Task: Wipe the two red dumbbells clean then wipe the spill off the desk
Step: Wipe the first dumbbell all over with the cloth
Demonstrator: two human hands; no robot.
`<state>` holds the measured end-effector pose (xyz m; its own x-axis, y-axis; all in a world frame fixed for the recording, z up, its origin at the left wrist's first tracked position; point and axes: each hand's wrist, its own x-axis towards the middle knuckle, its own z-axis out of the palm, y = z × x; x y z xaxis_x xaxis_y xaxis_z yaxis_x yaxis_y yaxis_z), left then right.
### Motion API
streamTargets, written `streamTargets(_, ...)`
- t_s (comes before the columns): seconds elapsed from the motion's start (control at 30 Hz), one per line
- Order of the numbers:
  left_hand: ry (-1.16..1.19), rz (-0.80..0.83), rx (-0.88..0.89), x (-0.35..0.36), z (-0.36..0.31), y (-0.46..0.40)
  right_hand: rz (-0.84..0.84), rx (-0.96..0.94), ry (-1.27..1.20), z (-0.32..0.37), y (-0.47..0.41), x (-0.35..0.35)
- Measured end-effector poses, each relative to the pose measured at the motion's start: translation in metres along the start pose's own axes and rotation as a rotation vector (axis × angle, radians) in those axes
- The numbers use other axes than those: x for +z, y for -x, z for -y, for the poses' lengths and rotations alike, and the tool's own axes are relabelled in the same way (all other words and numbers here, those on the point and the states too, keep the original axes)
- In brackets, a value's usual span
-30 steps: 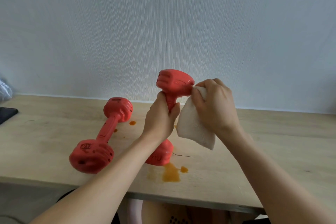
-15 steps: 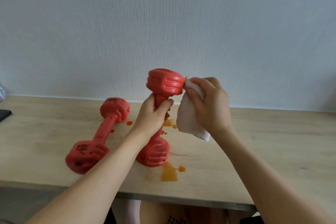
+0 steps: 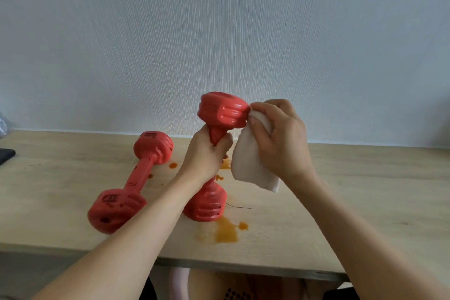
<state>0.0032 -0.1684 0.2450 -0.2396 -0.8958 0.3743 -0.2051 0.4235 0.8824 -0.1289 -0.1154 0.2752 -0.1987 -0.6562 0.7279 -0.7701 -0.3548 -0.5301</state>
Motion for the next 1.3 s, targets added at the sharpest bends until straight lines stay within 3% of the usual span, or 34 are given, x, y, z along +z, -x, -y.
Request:
streamTargets(0.13,-0.021,0.018,0.005,0.000,0.002,-0.001,-0.011,-0.009,-0.017,0.001,-0.002,-0.004)
streamTargets(0.4,0.100,0.118,-0.026,-0.002,-0.002,0.004,0.095,0.148,-0.106,-0.015,-0.006,-0.010)
streamTargets(0.57,0.165,0.047,-0.080,-0.005,-0.002,0.003,0.223,0.287,-0.246,-0.010,-0.003,-0.014)
streamTargets(0.73,0.161,0.003,-0.094,-0.005,0.000,0.003,0.140,0.189,-0.025,-0.005,0.000,-0.004)
streamTargets(0.93,0.064,-0.077,-0.071,-0.004,-0.001,0.001,0.029,-0.165,0.165,0.015,0.006,-0.002)
streamTargets(1.17,0.006,0.024,0.010,0.001,-0.002,0.004,0.076,-0.011,0.125,-0.001,-0.002,-0.006)
streamTargets(1.3,0.052,-0.031,-0.033,-0.002,-0.002,0.001,-0.003,-0.101,0.123,0.014,0.001,-0.007)
